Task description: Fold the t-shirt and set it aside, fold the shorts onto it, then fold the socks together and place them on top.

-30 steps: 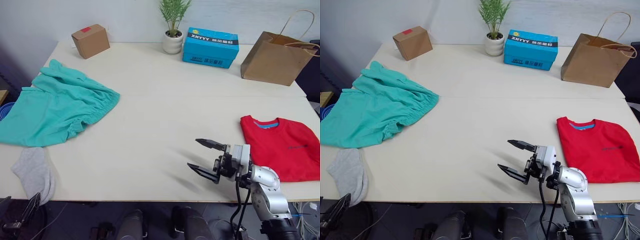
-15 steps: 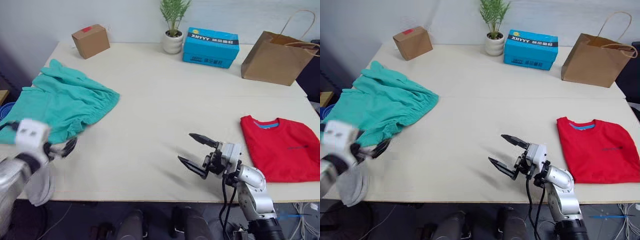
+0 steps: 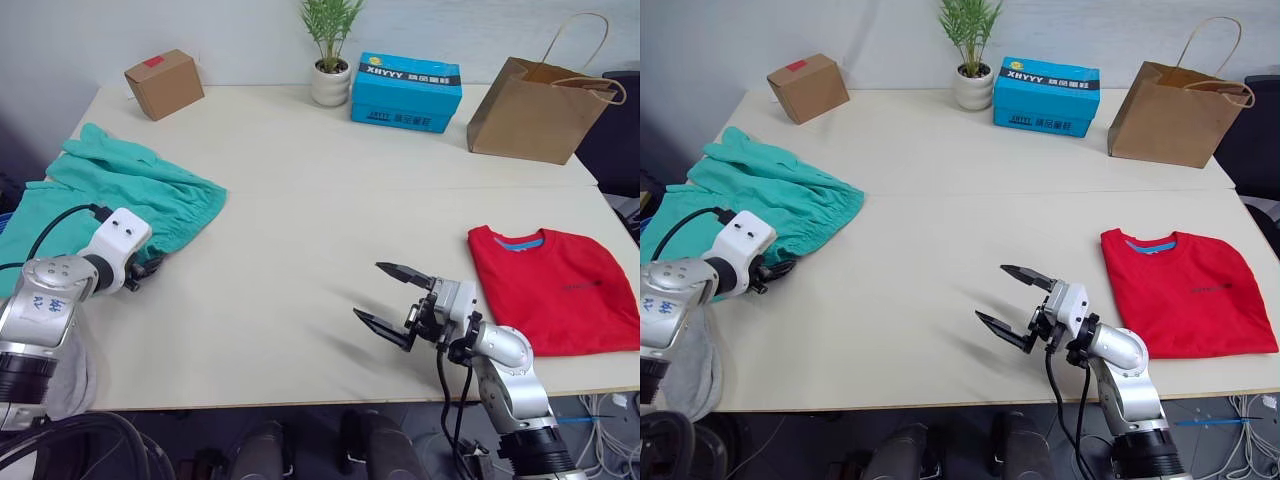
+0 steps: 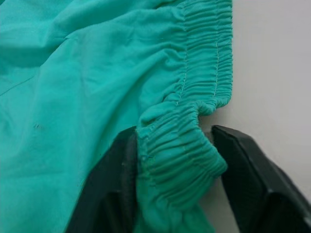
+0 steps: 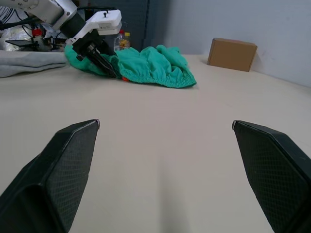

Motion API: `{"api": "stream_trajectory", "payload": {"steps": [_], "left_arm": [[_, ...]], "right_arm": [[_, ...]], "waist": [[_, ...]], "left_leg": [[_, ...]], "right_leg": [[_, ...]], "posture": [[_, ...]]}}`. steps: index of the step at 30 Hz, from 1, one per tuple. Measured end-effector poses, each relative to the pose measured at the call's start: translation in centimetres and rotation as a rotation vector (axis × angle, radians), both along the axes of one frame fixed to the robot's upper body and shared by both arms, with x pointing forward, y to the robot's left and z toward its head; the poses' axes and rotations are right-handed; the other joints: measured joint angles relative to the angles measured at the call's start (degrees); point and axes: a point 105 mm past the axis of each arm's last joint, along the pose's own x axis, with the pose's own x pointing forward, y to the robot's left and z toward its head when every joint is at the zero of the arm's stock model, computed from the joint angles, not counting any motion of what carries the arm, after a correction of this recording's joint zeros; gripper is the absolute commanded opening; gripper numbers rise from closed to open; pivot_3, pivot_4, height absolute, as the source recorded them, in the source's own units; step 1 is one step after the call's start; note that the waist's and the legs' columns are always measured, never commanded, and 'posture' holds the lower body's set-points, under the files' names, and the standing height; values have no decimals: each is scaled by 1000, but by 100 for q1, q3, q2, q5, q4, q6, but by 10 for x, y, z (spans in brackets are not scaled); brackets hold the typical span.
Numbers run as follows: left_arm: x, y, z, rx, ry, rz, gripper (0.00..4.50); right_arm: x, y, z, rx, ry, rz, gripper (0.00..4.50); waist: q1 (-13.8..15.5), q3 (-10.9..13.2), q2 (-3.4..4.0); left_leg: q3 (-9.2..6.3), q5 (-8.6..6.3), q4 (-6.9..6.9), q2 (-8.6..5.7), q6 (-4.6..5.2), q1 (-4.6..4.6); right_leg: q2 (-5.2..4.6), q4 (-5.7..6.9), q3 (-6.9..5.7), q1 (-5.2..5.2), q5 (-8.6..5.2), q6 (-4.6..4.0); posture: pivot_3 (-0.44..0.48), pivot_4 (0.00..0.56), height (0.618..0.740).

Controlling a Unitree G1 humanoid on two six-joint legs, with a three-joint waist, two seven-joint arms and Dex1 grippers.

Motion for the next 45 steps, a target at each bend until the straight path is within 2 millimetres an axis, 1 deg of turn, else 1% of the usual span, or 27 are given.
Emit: {"api": "stream_trajectory", "payload": {"steps": [2, 4, 5, 6, 7, 10, 12, 13, 14, 15, 16, 19, 22, 24, 26, 27, 28, 30, 32, 34, 36, 38, 40, 41, 42, 44, 45], "left_arm": [[3, -8, 6, -20, -9, -50, 878], [9, -26, 14, -52, -46, -137, 250], [13, -40, 18, -89, -61, -198, 32], [17, -60, 25, -130, -85, -290, 32], [18, -73, 30, -144, -97, -348, 32], [23, -121, 48, -195, -131, -563, 32], [25, -177, 61, -227, -152, -750, 32], [21, -206, 63, -229, -152, -853, 32], [16, -231, 60, -230, -139, -940, 32], [11, -252, 55, -229, -120, -1009, 32], [5, -269, 47, -225, -94, -1066, 32], [-6, -306, 25, -270, 2, -1159, 32], [-13, -340, 21, -355, 45, -1204, 32], [-19, -350, 19, -416, 86, -1216, 614], [-26, -352, 14, -528, 143, -1211, 1127], [-30, -351, 10, -575, 169, -1206, 1461], [-34, -349, 4, -598, 199, -1201, 1795], [-36, -339, 2, -587, 211, -1198, 2389], [-38, -321, 14, -554, 170, -1221, 3085], [-40, -305, 28, -523, 131, -1244, 3704], [-46, -290, 38, -511, 125, -1266, 4259], [-50, -274, 41, -507, 119, -1267, 4259], [-49, -255, 39, -481, 116, -1237, 4259], [-47, -241, 36, -439, 105, -1204, 4259], [-44, -221, 29, -380, 92, -1151, 4259], [-39, -190, 20, -296, 75, -1063, 4259], [-40, -179, 16, -260, 71, -1038, 4389]], "right_arm": [[0, -1, 1, -4, -1, -7, 4500], [-2, -4, -1, -29, 7, -10, 4500], [-5, -9, -2, -46, 12, -14, 4500], [-8, -16, -5, -82, 26, -15, 4500], [-8, -22, -6, -101, 31, -22, 4500], [-10, -47, -6, -152, 41, -70, 4500], [-8, -62, -4, -186, 42, -109, 4500], [-5, -66, 0, -191, 27, -119, 4500], [-4, -67, 5, -188, 12, -128, 4500], [-3, -68, 6, -187, 8, -132, 4500], [-3, -68, 6, -187, 11, -132, 4500], [-4, -72, 2, -186, 39, -153, 4500], [-6, -77, 1, -196, 50, -176, 4500], [-9, -81, 0, -210, 59, -186, 4500], [-11, -84, 2, -206, 72, -203, 4500], [-11, -87, 6, -191, 75, -217, 4500], [-10, -92, 11, -185, 75, -233, 4500], [-10, -98, 17, -210, 70, -239, 4500], [-9, -101, 21, -268, 68, -231, 4500], [-7, -103, 23, -320, 56, -231, 4500], [-3, -102, 29, -345, 31, -228, 4500], [1, -98, 37, -355, 8, -205, 4500], [0, -90, 39, -389, 17, -143, 4500], [-4, -82, 38, -401, 31, -91, 4500], [-9, -70, 36, -421, 54, -21, 4500], [-19, -51, 30, -446, 100, 77, 4500], [-23, -44, 25, -462, 120, 107, 4500]], "waist": [[0, 0, 0], [28, 0, 0], [62, 0, 0], [140, 1, -2], [172, 3, -5], [228, 4, -8], [321, 5, -8], [331, 4, -9], [323, 4, -8], [305, 4, -8], [257, 4, -8], [190, 5, -8], [221, 6, -9], [218, 6, -8], [208, 5, -8], [200, 6, -8], [198, 6, -7], [193, 7, -7], [184, 7, -7], [187, 6, -6], [190, 6, -6], [186, 7, -5], [188, 8, -4], [180, 8, -3], [146, 9, -1], [127, 9, -1], [129, 9, -1]], "left_leg": [[0, 1, 1, -1, 1, -1], [1, 2, 8, -4, 4, -2], [1, 3, 13, -6, 7, -4], [-3, 5, 22, -10, 14, -8], [-3, 4, 31, -11, 17, -9], [-2, 0, 51, -11, 23, -9], [-7, 3, 67, -16, 31, -15], [-4, 1, 75, -15, 35, -15], [-1, 0, 78, -15, 37, -12], [0, -1, 79, -14, 38, -11], [2, 0, 78, -11, 38, -12], [7, 5, 76, -1, 27, -12], [-1, 11, 82, -2, 30, -12], [-3, 10, 82, -3, 32, -8], [-4, 10, 81, -2, 32, -7], [-7, 10, 81, 0, 32, -8], [-8, 10, 81, 0, 31, -7], [-8, 11, 81, 0, 30, -7], [-9, 12, 82, 0, 29, -7], [-10, 11, 81, 0, 29, -5], [-10, 11, 81, -1, 29, -5], [-10, 11, 81, -1, 29, -5], [-12, 12, 80, 0, 29, -5], [-12, 12, 79, 2, 28, -5], [-11, 11, 76, 3, 27, -5], [-14, 10, 73, 5, 26, -6], [-14, 9, 73, 4, 28, -7]], "right_leg": [[0, 22, -1, 0, 0, 0], [-3, 29, 0, 1, 0, 0], [-5, 30, -1, 2, 0, 0], [-9, 28, -3, 3, 0, 1], [-9, 25, -2, 4, 0, 1], [-10, 20, 0, 11, 1, 3], [-11, 25, -5, 17, 4, 9], [-10, 26, -1, 20, 6, 12], [-10, 27, 1, 24, 6, 13], [-9, 27, 1, 23, 6, 13], [-4, 27, 1, 21, 6, 13], [10, 34, 2, 13, 3, 8], [9, 36, 0, 15, 2, 6], [4, 37, 1, 19, 2, 7], [3, 37, 2, 19, 2, 7], [3, 38, 2, 18, 2, 6], [3, 39, 2, 18, 2, 6], [3, 40, 1, 19, 2, 6], [2, 40, 1, 19, 2, 5], [1, 39, 1, 21, 1, 4], [0, 39, 1, 22, 1, 5], [0, 39, 1, 21, 1, 4], [0, 39, 0, 21, 1, 4], [0, 40, -1, 19, 0, 2], [0, 40, -2, 19, -2, -1], [0, 38, -5, 18, -3, -2], [-2, 36, -5, 18, -3, -2]], "posture": [[0, 150, 740], [0, 150, 740], [0, 150, 740], [0, 150, 740], [0, 150, 740], [0, 150, 740], [0, 150, 740], [0, 150, 740], [0, 150, 740], [0, 150, 740], [0, 150, 740], [0, 150, 740], [0, 150, 740], [0, 150, 740], [0, 150, 740], [0, 150, 740], [0, 150, 740], [0, 150, 740], [0, 150, 740], [0, 150, 740], [0, 150, 740], [0, 150, 740], [0, 150, 740], [0, 150, 740], [0, 150, 740], [0, 150, 740], [0, 150, 740]]}}
